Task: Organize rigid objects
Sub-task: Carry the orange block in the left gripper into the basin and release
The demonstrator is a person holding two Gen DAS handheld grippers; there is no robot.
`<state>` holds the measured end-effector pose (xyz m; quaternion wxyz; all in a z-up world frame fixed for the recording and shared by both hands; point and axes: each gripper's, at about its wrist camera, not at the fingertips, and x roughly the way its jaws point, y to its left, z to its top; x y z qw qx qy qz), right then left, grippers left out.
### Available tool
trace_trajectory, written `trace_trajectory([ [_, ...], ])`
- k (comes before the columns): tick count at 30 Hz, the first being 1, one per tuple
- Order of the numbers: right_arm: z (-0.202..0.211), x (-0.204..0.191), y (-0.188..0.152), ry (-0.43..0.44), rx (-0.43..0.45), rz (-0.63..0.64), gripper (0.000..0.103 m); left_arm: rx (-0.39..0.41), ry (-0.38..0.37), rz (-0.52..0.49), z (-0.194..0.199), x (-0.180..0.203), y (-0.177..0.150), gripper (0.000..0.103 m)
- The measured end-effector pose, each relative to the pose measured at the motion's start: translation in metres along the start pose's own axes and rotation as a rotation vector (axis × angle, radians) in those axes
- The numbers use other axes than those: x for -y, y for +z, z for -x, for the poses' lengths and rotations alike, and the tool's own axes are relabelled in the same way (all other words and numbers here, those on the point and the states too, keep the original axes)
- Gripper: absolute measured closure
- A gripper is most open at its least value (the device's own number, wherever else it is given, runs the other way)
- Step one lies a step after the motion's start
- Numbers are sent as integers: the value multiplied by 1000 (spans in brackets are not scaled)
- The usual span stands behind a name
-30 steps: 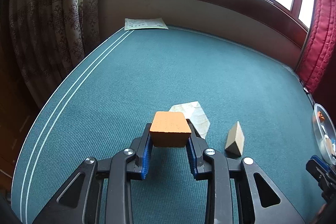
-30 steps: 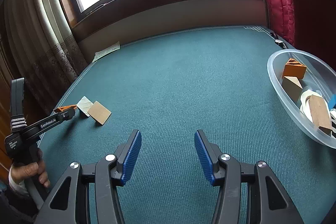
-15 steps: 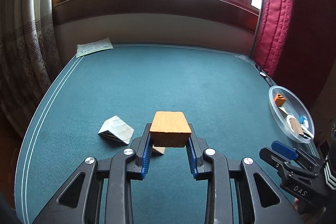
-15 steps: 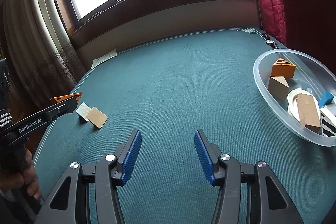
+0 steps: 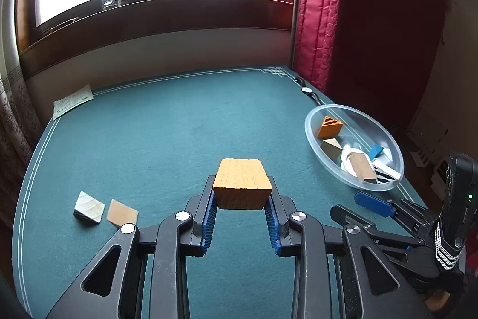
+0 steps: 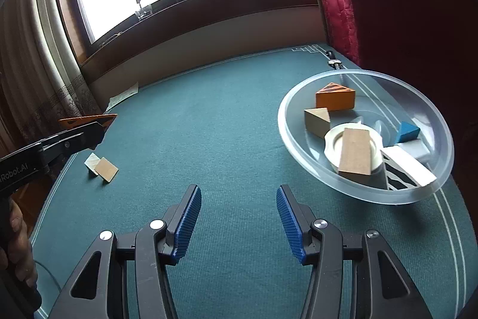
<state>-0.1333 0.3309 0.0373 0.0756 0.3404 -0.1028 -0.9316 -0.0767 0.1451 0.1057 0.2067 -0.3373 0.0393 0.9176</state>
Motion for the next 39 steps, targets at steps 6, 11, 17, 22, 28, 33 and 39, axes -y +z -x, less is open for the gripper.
trace_trajectory([
  [6,18,34,0,-44,33,-43,47,-24,-75,-29,-22,41,12,72],
  [11,28,61,-1,-78,47,-83,47,-32,-132,-51,-40,71,22,72],
  [17,33,84,-4,-95,57,-126,47,-53,-192,-81,-68,103,33,72],
  [22,36,91,-4,-91,64,-148,47,-77,-229,-125,-87,123,39,72],
  [28,35,96,-6,-90,65,-158,47,-81,-297,-160,-96,137,44,68],
  [33,35,95,-8,-93,63,-153,47,-25,-279,-163,-87,133,38,32],
  [39,33,91,-10,-97,62,-141,47,-40,-218,-144,-87,118,35,31],
])
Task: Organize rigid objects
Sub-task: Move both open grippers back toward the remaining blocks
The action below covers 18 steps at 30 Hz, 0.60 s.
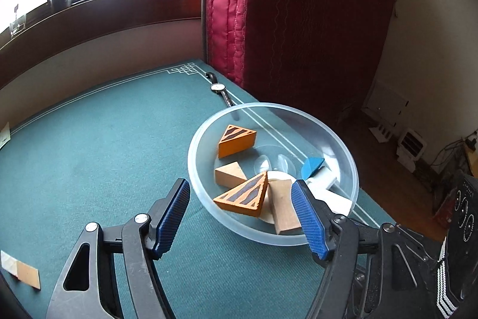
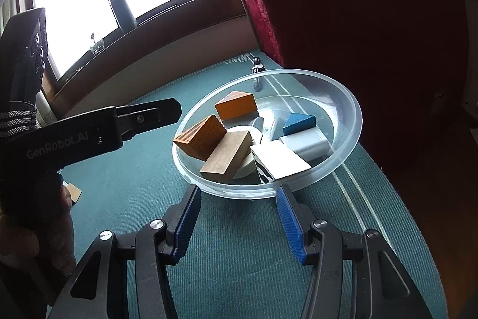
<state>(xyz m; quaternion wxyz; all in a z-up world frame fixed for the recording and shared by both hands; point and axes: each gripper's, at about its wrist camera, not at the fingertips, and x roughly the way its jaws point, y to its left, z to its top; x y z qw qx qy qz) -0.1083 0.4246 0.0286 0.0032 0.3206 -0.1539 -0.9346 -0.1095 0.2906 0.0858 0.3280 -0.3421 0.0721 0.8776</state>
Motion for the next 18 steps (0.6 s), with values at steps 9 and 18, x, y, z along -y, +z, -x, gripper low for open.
trace_trajectory([
  [9,1,-4,-1,-10,6,4,47,-16,94,36,8,-19,-11,20],
  [18,-1,-13,-3,-10,0,14,47,-33,163,75,17,-42,-27,20],
])
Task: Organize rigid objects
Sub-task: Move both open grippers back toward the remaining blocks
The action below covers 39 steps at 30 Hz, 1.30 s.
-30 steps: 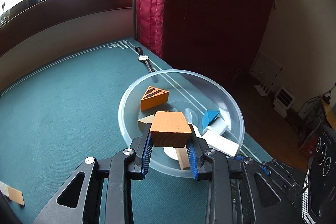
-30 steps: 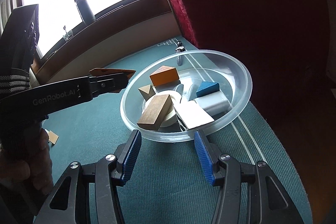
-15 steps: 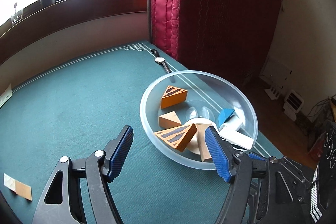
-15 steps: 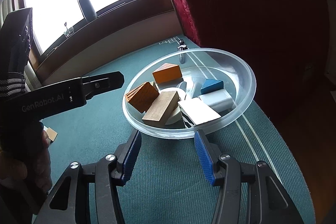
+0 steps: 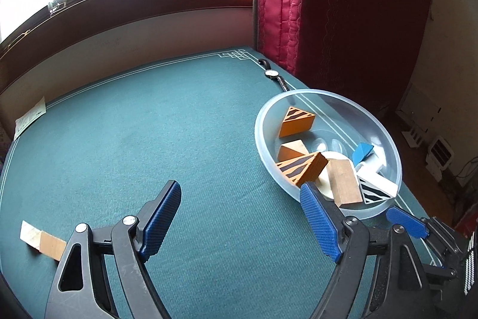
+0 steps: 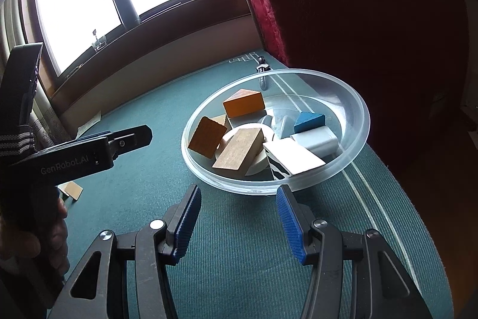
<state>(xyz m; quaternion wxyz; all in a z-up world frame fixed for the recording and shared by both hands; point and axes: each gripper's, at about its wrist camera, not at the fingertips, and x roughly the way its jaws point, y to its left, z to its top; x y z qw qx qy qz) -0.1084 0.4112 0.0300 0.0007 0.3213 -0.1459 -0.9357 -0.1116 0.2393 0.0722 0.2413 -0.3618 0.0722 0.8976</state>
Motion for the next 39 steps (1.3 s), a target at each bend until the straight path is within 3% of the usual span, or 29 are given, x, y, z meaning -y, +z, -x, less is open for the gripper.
trace_trajectory([
  [13,-6,-39,-2,33,-26,57,47,0,46,46,16,-41,-22,20],
  [39,-50,-144,-15,178,-161,219,47,6,189,318,62,-180,-80,20],
])
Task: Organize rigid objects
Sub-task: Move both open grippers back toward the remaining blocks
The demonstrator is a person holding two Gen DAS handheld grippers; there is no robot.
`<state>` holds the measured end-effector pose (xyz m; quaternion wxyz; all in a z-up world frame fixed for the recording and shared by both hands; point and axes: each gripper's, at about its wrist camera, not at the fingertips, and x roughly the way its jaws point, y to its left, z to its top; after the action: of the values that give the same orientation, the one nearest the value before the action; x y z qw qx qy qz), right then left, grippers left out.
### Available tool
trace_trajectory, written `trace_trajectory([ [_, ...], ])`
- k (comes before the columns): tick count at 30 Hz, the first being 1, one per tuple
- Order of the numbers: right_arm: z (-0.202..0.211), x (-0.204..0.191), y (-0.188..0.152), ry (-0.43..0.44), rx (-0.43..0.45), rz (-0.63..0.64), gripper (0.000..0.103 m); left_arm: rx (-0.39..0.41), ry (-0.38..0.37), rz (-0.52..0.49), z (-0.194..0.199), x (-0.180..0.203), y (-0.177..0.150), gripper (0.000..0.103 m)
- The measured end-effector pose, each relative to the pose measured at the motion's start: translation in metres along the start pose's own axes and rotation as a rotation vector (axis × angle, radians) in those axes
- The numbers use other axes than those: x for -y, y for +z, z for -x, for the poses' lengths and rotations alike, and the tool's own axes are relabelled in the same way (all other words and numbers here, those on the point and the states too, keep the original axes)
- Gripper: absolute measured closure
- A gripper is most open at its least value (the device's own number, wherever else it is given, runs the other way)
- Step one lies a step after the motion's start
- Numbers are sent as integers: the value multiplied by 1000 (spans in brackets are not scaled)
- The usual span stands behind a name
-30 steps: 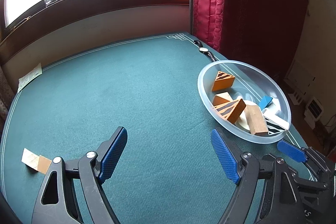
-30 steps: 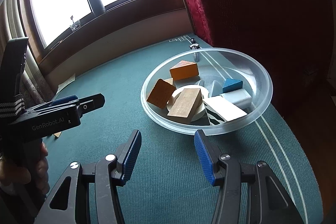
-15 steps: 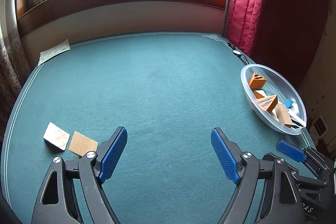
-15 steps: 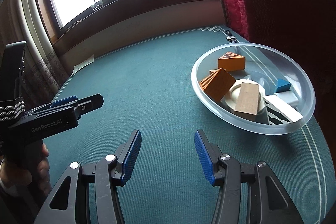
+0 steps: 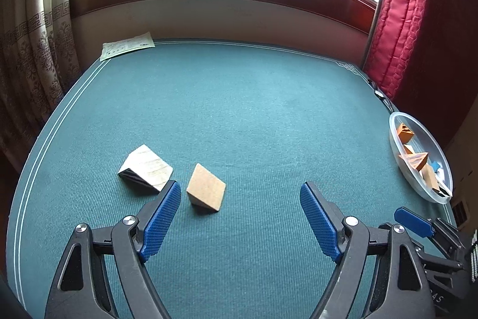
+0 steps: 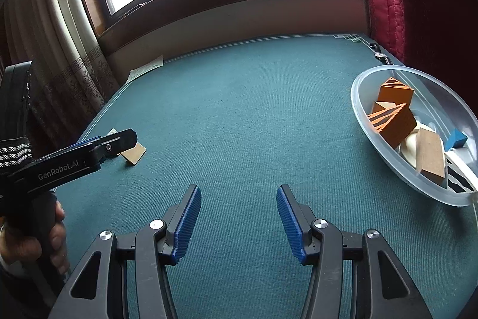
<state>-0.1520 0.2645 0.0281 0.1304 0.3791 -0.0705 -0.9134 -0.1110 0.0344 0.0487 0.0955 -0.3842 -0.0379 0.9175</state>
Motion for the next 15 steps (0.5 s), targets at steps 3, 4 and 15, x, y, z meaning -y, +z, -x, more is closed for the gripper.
trace_trajectory([
  [3,-3,-5,0,7,-8,9,47,2,9,25,3,-13,-3,20],
  [4,-5,-7,0,9,-11,13,47,1,13,33,3,-17,-4,20],
  [15,-25,-29,5,51,-53,54,47,-5,70,112,9,-65,-15,20],
])
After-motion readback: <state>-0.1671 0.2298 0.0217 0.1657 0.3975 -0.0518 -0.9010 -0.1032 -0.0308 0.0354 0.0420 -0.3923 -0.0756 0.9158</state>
